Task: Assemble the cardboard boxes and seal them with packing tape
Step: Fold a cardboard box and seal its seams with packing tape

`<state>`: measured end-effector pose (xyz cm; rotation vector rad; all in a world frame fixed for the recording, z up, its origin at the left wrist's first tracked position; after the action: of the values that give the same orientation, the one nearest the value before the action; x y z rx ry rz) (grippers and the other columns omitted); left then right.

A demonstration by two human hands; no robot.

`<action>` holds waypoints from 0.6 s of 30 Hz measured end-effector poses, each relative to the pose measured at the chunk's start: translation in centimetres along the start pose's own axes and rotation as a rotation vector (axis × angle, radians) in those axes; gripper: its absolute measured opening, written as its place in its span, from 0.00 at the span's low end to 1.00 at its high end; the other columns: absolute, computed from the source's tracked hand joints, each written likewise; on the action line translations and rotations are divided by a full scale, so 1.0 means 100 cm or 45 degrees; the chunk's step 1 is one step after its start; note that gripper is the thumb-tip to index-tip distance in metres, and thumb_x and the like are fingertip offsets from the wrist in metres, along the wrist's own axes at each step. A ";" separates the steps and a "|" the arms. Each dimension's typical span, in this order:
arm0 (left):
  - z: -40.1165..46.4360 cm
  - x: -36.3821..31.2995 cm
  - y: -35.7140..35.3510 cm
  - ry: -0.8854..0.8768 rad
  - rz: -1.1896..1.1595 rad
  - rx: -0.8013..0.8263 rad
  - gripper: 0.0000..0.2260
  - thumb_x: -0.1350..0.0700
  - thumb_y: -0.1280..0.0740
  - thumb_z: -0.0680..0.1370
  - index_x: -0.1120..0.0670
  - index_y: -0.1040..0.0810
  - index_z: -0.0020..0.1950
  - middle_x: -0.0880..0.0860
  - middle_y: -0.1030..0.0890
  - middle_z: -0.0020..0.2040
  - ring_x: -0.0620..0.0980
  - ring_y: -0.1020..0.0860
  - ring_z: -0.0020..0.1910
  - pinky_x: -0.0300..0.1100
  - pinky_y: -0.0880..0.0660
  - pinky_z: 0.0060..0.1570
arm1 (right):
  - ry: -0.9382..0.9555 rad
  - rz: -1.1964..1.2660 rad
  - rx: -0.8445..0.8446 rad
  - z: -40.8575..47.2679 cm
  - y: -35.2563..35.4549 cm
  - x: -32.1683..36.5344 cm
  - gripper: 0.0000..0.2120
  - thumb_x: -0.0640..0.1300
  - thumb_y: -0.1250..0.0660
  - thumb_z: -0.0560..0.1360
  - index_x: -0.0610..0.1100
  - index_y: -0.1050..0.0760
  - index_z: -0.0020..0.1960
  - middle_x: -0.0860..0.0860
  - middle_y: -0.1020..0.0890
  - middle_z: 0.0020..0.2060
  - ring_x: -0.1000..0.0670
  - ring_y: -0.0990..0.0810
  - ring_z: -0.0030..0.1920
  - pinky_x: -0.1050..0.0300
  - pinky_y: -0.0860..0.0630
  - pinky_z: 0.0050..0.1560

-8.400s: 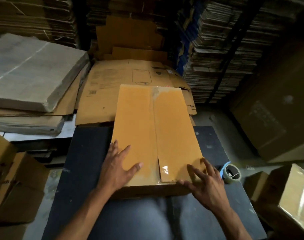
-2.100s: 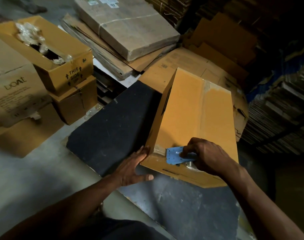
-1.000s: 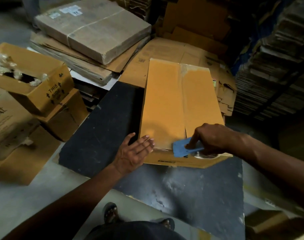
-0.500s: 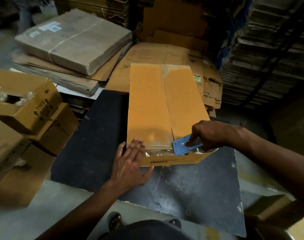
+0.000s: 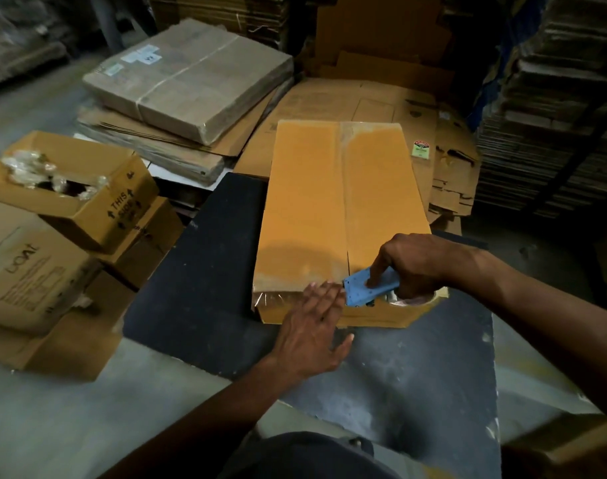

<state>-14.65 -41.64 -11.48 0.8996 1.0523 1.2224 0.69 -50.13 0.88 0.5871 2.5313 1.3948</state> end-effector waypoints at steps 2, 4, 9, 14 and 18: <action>-0.002 0.003 0.001 -0.022 -0.002 -0.008 0.33 0.40 0.38 0.79 0.59 0.30 0.78 0.58 0.28 0.76 0.56 0.31 0.77 0.56 0.34 0.77 | 0.019 0.021 -0.017 0.000 -0.001 -0.002 0.24 0.44 0.28 0.73 0.64 0.21 0.65 0.56 0.21 0.65 0.50 0.21 0.57 0.58 0.30 0.44; -0.006 0.017 0.006 0.036 0.005 -0.030 0.32 0.40 0.36 0.79 0.57 0.30 0.78 0.57 0.28 0.76 0.56 0.31 0.76 0.57 0.32 0.75 | 0.050 0.016 -0.028 -0.001 -0.004 -0.003 0.24 0.45 0.28 0.73 0.64 0.22 0.66 0.56 0.21 0.65 0.49 0.21 0.58 0.57 0.30 0.45; -0.020 0.052 0.013 0.297 0.100 0.019 0.32 0.36 0.40 0.79 0.52 0.31 0.80 0.55 0.32 0.80 0.55 0.34 0.79 0.55 0.44 0.80 | 0.141 -0.032 -0.087 -0.004 -0.007 -0.003 0.24 0.49 0.29 0.73 0.64 0.23 0.67 0.56 0.20 0.63 0.49 0.20 0.56 0.54 0.25 0.45; 0.006 0.005 -0.001 0.214 0.012 -0.131 0.27 0.45 0.35 0.77 0.58 0.23 0.72 0.56 0.23 0.72 0.53 0.26 0.73 0.53 0.40 0.78 | 0.176 -0.066 -0.092 -0.006 -0.004 -0.002 0.24 0.49 0.28 0.73 0.64 0.23 0.67 0.54 0.20 0.62 0.47 0.19 0.55 0.49 0.20 0.49; 0.010 0.007 0.000 0.308 -0.081 -0.280 0.21 0.52 0.35 0.76 0.58 0.18 0.66 0.55 0.17 0.66 0.51 0.20 0.66 0.51 0.30 0.74 | 0.178 -0.050 -0.032 -0.006 -0.005 -0.005 0.25 0.48 0.27 0.74 0.62 0.24 0.69 0.53 0.21 0.62 0.49 0.23 0.51 0.52 0.23 0.44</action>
<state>-13.71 -40.89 -11.31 0.5547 1.1022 1.3865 0.82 -51.05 0.77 0.4475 2.6119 1.5009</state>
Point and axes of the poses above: each hand's wrist, its own z-axis towards the middle knuckle, its own y-axis out of the back of the hand, x = y × z, the point moved 6 cm from there along z, towards the middle knuckle
